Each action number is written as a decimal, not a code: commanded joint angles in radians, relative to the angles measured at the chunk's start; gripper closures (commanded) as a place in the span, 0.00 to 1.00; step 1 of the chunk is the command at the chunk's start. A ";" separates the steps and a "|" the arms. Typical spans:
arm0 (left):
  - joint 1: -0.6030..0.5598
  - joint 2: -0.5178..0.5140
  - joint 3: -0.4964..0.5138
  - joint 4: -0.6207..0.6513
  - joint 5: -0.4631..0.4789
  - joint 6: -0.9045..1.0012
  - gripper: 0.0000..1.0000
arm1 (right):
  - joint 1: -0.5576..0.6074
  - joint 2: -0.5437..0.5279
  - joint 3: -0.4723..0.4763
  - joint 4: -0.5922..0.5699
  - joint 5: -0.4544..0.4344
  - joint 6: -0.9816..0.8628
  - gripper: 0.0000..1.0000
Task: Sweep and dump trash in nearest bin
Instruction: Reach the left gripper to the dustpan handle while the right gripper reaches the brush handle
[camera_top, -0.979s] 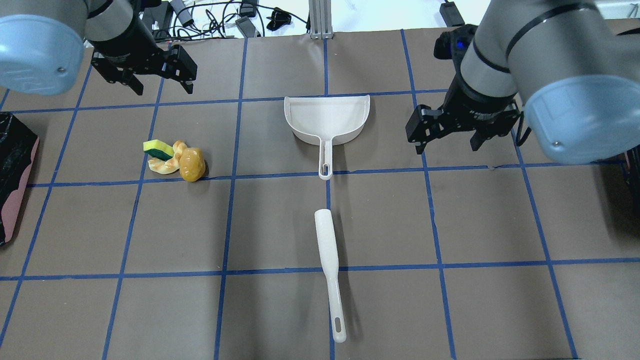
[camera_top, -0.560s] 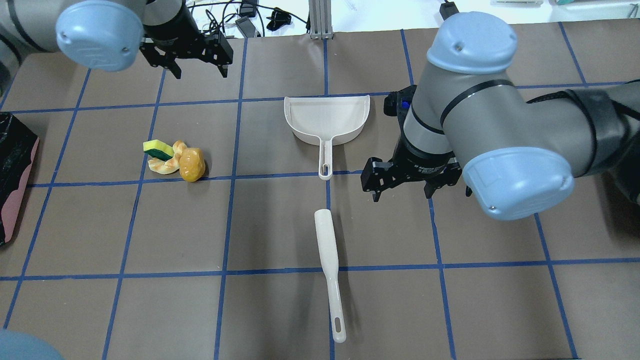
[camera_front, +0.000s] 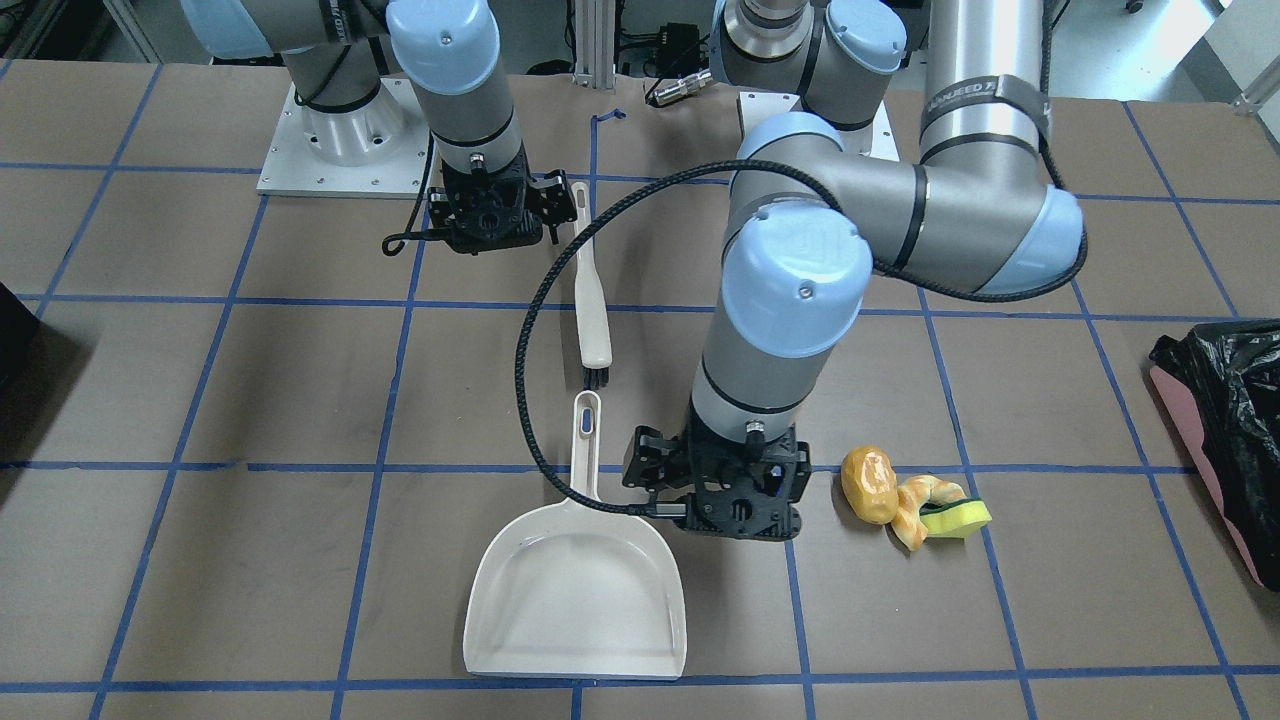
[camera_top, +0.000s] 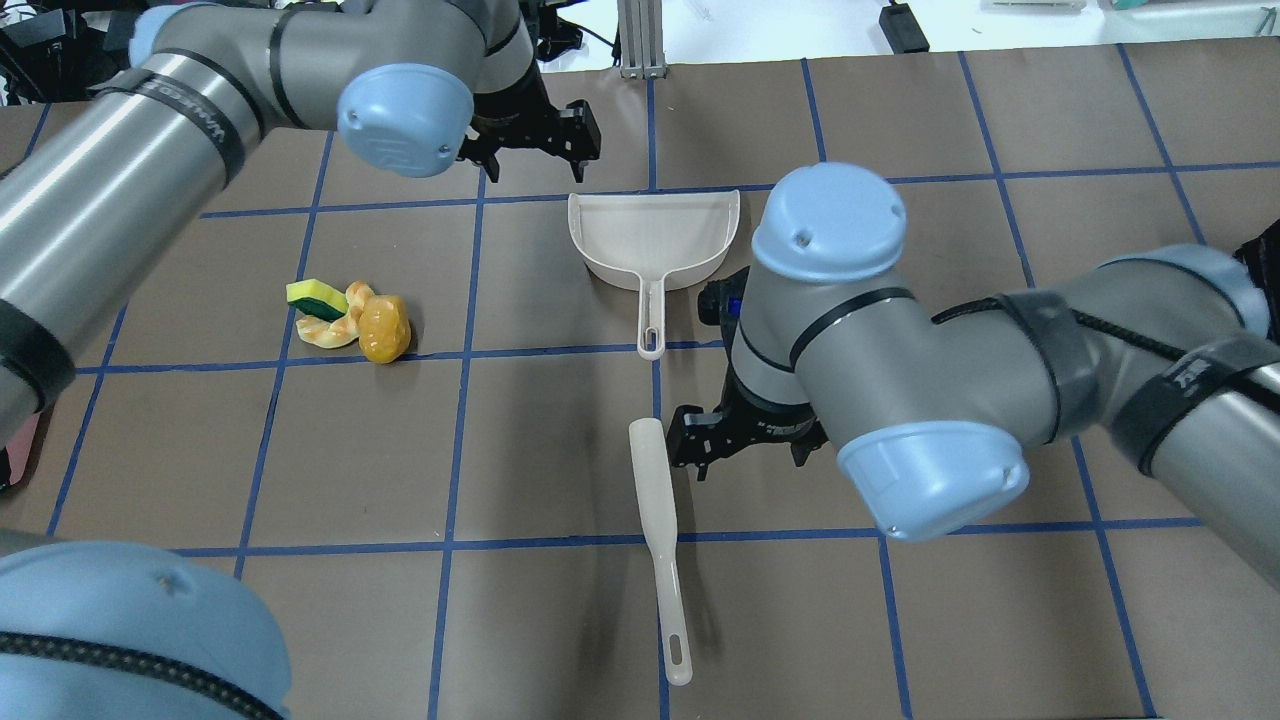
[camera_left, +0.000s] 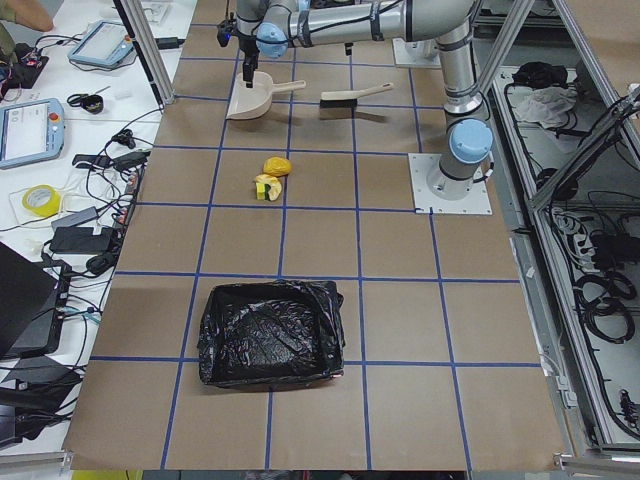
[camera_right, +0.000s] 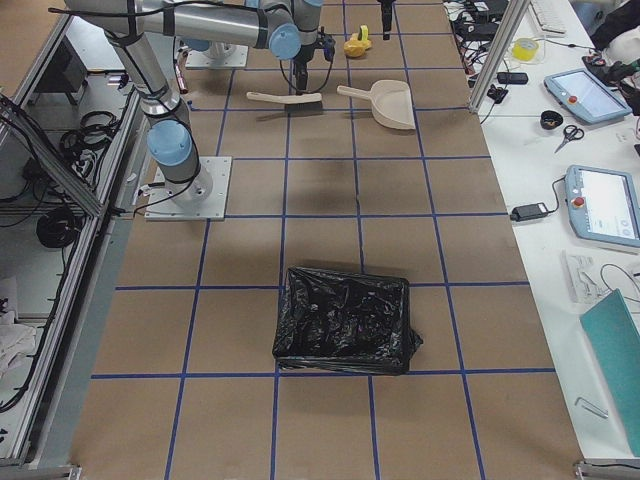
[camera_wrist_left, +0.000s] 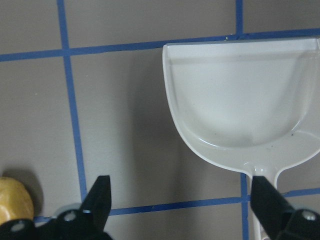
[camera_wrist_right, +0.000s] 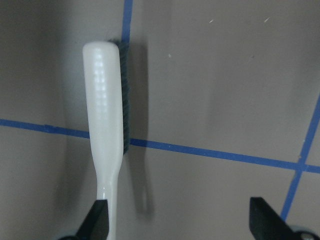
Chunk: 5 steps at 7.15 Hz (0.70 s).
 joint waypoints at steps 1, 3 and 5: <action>-0.066 -0.051 -0.007 0.028 -0.032 -0.039 0.00 | 0.100 0.065 0.050 -0.085 0.001 0.052 0.00; -0.135 -0.074 -0.039 0.029 -0.030 -0.038 0.00 | 0.169 0.077 0.053 -0.085 -0.005 0.055 0.02; -0.149 -0.074 -0.106 0.025 -0.032 -0.029 0.02 | 0.203 0.076 0.109 -0.108 -0.008 0.058 0.09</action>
